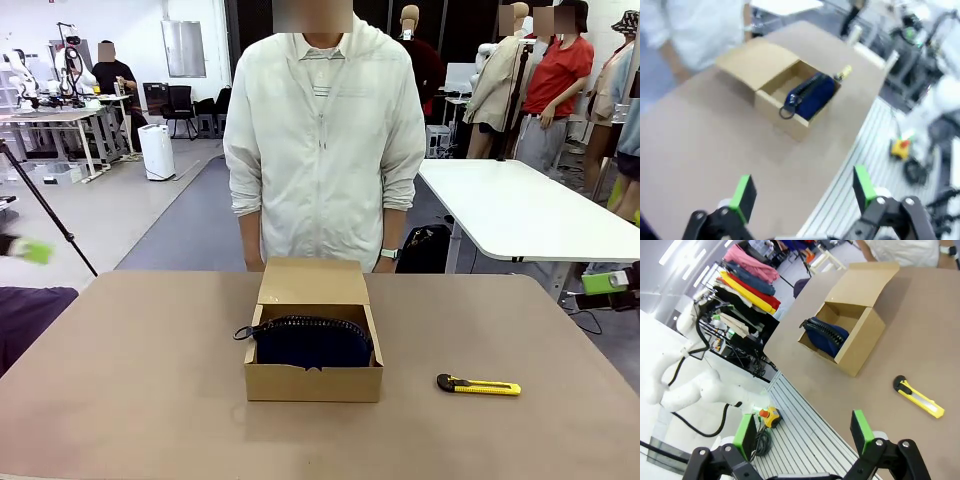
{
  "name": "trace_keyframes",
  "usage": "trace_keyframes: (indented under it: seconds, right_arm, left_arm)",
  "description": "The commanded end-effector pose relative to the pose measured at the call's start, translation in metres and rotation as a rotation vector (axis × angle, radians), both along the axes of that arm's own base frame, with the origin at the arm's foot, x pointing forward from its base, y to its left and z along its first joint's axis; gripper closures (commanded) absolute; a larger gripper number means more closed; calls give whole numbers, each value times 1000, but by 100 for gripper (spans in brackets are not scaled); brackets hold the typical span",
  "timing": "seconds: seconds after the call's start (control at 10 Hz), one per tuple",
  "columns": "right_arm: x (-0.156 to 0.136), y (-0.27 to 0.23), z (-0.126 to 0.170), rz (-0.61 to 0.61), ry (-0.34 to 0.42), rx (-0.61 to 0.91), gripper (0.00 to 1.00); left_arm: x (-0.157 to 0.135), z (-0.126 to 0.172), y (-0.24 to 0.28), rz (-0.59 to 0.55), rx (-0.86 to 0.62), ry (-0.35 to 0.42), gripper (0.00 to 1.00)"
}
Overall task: Pack the items into the box.
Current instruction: Pick up the item specified by the human and place it in the Mailer Box, then close the Mailer Box.
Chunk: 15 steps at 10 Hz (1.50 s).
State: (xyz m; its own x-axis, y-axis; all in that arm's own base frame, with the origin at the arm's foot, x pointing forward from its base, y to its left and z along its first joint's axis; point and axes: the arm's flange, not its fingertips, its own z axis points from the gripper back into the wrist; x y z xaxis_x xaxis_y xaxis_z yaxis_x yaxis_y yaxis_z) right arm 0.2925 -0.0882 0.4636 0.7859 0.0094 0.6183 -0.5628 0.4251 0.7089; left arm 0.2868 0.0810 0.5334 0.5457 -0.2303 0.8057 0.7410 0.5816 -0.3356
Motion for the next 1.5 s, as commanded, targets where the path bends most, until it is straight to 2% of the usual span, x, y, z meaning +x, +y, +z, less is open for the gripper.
trace_keyframes:
  seconds: [0.0,0.1,0.2,1.4]
  right_arm:
    - [1,0,2,-4,-15,18,0]
    - [1,0,2,-4,-15,18,0]
    - [1,0,2,-4,-15,18,0]
    - [1,0,2,-4,-15,18,0]
  left_arm:
    - [-11,-32,34,113,-144,16,0]
    - [-12,-55,45,150,-209,15,0]
    - [-15,-12,37,85,-76,17,0]
    - [-15,-12,37,85,-76,17,0]
